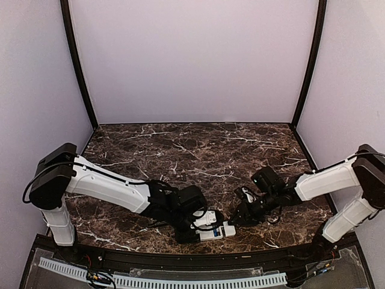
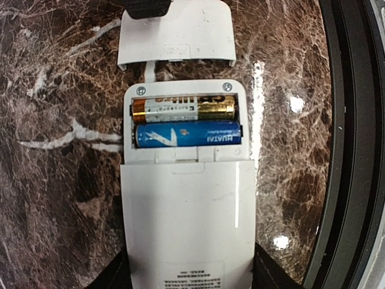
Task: Load the batteries into the remote control
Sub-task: Pick up the battery cover at the center of the board.
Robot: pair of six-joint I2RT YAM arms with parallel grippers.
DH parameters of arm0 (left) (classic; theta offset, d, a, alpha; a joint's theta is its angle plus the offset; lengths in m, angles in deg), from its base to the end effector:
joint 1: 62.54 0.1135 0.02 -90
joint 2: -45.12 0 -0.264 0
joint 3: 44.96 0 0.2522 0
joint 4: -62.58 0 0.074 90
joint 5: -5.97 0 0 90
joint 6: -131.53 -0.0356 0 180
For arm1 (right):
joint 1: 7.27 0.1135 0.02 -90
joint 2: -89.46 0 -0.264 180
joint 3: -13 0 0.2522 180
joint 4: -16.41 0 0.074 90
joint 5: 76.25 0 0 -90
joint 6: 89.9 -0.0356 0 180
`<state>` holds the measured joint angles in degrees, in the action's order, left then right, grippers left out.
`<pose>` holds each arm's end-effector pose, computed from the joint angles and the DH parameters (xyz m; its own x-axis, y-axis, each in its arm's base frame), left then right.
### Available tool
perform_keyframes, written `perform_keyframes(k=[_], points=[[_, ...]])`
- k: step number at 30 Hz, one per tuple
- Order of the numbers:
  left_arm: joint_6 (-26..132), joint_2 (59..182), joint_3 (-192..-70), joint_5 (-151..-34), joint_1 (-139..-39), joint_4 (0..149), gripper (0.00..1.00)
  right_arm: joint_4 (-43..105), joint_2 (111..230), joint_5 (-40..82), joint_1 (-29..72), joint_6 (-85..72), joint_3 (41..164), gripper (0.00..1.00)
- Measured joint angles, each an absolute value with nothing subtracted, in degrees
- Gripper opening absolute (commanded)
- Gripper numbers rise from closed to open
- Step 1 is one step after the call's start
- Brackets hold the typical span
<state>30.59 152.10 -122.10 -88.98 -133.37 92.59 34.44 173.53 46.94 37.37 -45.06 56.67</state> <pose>0.1189 -0.3513 0.1458 -0.0975 0.8562 -0.5073 0.9918 0.1260 0.0221 0.1565 0.1819 0.1242 -0.9890 -0.1427 -0.0384 -0.1286 0.7024 0.7001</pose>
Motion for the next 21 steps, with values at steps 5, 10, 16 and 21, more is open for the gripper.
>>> perform_keyframes(k=[5,10,16,21], points=[[30.26,152.36,-123.17,-85.11,-134.83,94.08,0.22,29.85,175.19,48.53,37.48,-45.52,55.93,0.3],[30.2,152.38,-123.34,-84.41,-135.09,94.45,0.22,25.33,175.85,50.0,38.05,-47.12,54.33,0.29],[30.22,152.58,-123.52,-85.07,-135.09,94.56,0.22,21.09,177.49,51.66,39.17,-49.15,53.7,0.27],[30.26,152.6,-123.56,-85.5,-135.09,94.78,0.22,19.65,177.51,51.96,39.36,-50.18,52.95,0.26]])
